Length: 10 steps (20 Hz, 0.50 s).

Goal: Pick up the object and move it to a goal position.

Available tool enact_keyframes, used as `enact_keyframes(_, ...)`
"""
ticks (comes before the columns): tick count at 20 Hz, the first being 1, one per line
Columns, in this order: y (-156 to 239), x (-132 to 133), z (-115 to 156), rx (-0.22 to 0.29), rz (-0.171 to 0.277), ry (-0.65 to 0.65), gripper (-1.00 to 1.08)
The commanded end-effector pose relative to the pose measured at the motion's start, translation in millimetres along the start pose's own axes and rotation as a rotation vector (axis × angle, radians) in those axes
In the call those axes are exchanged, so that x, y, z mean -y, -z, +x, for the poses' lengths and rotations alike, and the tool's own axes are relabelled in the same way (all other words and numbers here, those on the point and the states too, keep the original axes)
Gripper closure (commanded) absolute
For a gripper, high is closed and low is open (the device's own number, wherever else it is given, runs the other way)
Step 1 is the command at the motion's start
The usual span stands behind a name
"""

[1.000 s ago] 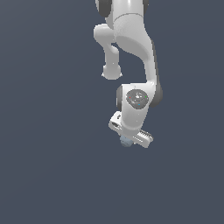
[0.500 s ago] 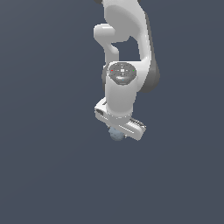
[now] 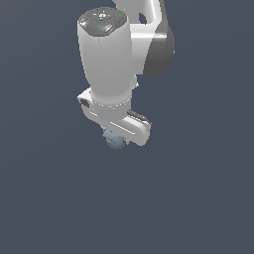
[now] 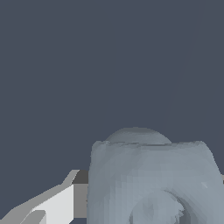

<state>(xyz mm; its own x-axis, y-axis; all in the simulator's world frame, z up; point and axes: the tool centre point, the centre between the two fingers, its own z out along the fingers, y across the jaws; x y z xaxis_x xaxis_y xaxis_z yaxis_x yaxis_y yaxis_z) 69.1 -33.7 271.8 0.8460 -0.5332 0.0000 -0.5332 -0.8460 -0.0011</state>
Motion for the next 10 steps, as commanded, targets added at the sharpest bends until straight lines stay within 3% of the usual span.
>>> enact_keyframes(1, 25.2, -10.8, 9.3, 0.001, 0.0, 0.0, 1.08)
enact_keyframes(10, 98.0, -40.0, 38.5, 0.0, -0.001, 0.001, 1.08)
